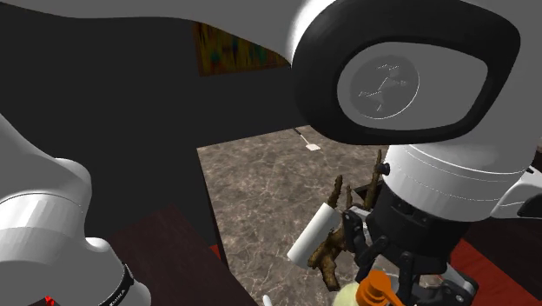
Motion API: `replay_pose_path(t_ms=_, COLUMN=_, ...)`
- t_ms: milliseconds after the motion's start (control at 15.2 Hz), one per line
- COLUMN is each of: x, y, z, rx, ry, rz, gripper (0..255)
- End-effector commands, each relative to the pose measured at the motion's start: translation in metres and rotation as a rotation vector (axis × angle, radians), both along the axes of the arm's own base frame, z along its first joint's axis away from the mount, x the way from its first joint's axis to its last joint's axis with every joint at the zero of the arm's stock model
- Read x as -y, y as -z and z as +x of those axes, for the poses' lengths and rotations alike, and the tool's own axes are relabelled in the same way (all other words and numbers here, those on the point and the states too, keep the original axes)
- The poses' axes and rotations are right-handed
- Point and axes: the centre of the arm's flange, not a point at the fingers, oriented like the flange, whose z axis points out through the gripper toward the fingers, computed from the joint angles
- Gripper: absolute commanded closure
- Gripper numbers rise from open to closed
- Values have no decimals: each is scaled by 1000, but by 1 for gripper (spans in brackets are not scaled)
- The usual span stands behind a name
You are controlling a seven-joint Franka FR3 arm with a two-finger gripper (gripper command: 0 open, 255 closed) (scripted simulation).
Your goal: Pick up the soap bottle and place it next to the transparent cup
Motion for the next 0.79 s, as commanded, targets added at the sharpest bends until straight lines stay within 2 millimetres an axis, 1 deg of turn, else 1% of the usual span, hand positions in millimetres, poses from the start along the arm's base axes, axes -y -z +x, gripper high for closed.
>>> replay_pose_path(t_ms=0, x=0, y=12, z=0, rx=1, ry=0, rz=-1, gripper=255)
replay_pose_path(t_ms=726, x=0, y=70, z=0, rx=1, ry=0, rz=-1, gripper=255)
